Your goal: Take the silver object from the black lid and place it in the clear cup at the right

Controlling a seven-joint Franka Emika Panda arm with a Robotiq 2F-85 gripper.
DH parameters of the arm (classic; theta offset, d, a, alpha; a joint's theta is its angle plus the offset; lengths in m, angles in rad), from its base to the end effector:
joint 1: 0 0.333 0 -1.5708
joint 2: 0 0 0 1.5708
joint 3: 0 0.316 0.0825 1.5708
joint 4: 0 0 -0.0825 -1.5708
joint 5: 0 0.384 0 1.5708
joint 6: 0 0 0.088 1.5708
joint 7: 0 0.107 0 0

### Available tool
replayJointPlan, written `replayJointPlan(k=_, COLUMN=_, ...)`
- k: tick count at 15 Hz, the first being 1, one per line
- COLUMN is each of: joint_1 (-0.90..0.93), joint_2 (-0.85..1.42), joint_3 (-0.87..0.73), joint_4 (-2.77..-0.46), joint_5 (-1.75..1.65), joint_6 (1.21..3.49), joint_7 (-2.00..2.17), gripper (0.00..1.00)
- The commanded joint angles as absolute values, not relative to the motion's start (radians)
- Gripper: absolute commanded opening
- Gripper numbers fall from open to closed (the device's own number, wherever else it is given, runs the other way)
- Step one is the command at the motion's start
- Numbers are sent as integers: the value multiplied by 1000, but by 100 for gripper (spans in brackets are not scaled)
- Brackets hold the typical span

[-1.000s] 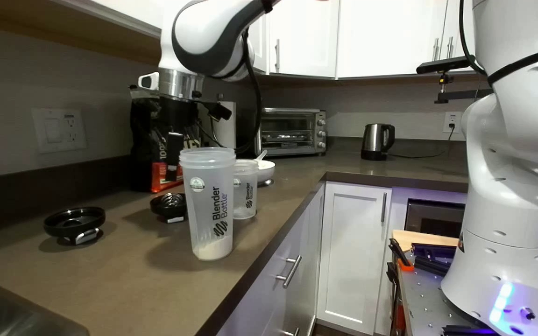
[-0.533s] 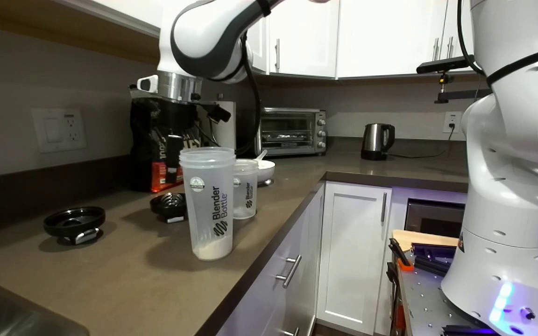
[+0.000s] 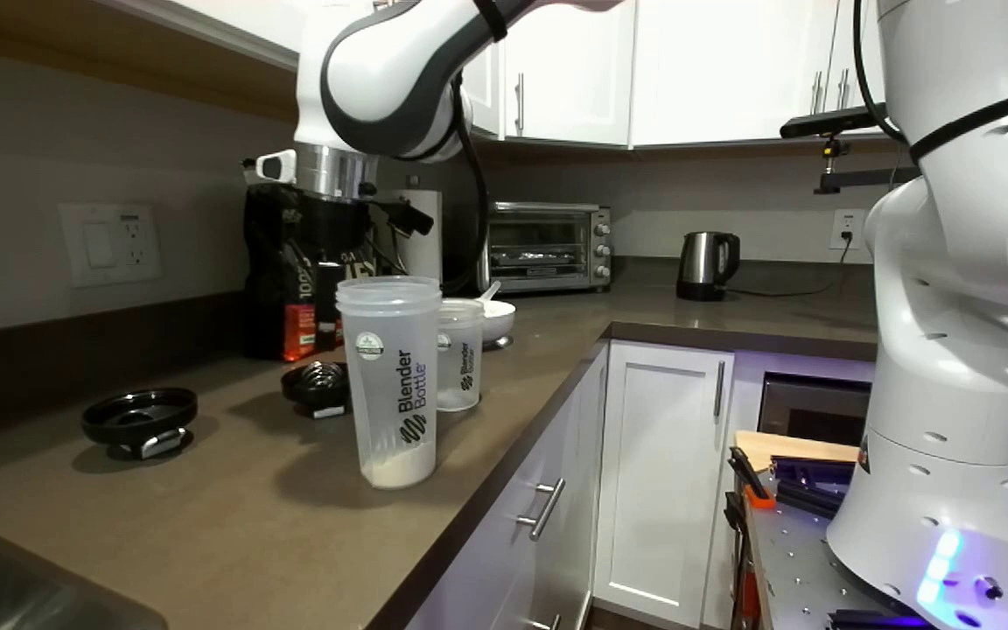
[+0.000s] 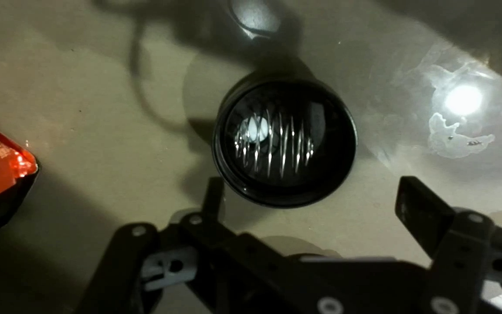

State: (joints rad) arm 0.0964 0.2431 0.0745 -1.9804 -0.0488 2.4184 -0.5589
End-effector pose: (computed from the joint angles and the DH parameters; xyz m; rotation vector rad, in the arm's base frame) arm 0.6097 0.1030 0.3646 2.8537 1.1386 0.2907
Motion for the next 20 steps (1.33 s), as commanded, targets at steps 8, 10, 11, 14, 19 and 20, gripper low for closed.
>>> replayJointPlan(k=8, joint_1=80, joint_2=274, joint_3=91, joint_4=-1981, joint_5=-104, joint_6=2436, joint_7=-538, gripper=100)
replayJointPlan(k=10, joint_1=80, joint_2=276, joint_3=92, joint_4=-1980, joint_5=-106, joint_6=2437, joint_7=-538, gripper=100)
replayJointPlan(k=11, joint_1=80, joint_2=277, joint_3=93, joint_4=-1981, joint_5=-107, joint_6=2438, joint_7=-537, gripper=100)
replayJointPlan(k=14, joint_1=82, joint_2=279, joint_3=95, joint_4=-1981, joint_5=-113, joint_6=2439, joint_7=-533, gripper=95)
replayJointPlan(k=19, joint_1=87, joint_2=268, joint_3=100, joint_4=-1986, joint_5=-122, joint_6=2432, joint_7=-526, gripper=100)
replayJointPlan(k=20, joint_1=87, joint_2=261, joint_3=103, joint_4=-1988, joint_5=-122, joint_6=2426, joint_7=-527, gripper=100)
